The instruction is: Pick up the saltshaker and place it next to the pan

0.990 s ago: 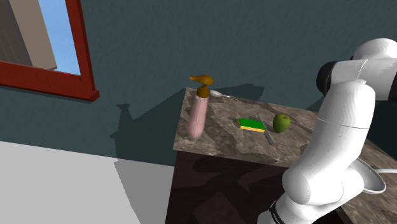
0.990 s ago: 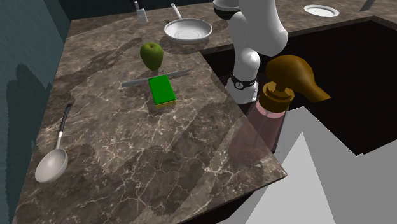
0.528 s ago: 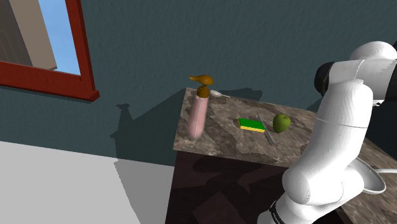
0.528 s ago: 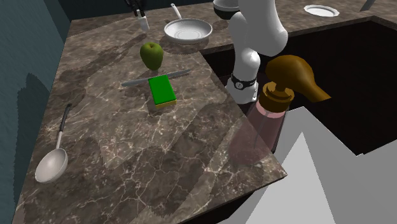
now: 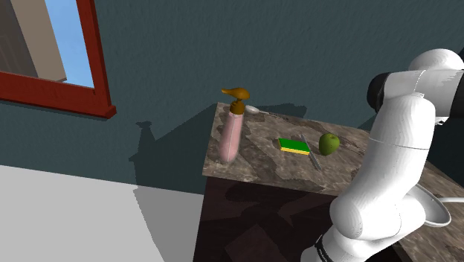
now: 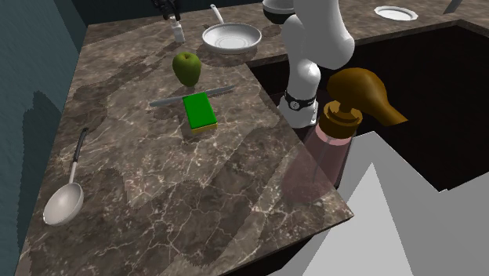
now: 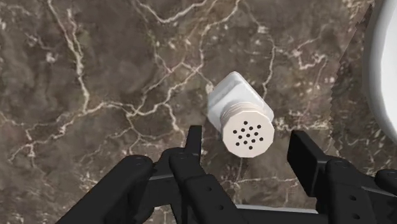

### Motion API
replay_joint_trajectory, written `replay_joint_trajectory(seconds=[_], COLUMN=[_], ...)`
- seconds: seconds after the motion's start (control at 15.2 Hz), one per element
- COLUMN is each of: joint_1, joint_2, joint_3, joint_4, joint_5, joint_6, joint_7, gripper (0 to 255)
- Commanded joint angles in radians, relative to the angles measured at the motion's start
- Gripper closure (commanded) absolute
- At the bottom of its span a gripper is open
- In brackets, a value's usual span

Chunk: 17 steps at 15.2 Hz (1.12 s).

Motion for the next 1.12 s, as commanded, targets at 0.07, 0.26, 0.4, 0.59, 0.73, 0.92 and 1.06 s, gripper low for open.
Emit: replay_joint_trajectory(seconds=[0.07, 0.26, 0.4, 0.59, 0.73, 0.92, 1.06], joint_1=[0.0, 0.0, -0.015, -0.037, -0.037, -0.037, -0.037], joint_2=[0.0, 0.0, -0.002, 0.003, 0.003, 0.003, 0.003], joint_3=[0.0, 0.0, -0.002, 0.002, 0.002, 0.002, 0.002], joint_4=[0.0, 0.0, 0.069, 0.138, 0.138, 0.138, 0.138], joint_5=[0.0, 0.0, -0.006, -0.006, -0.006, -0.006, -0.006], joint_6=[0.0, 0.0, -0.066, -0.128, -0.128, -0.128, -0.128], joint_7=[0.0, 0.0, 0.006, 0.008, 0.008, 0.008, 0.008], gripper=[0, 0, 0, 0, 0, 0, 0])
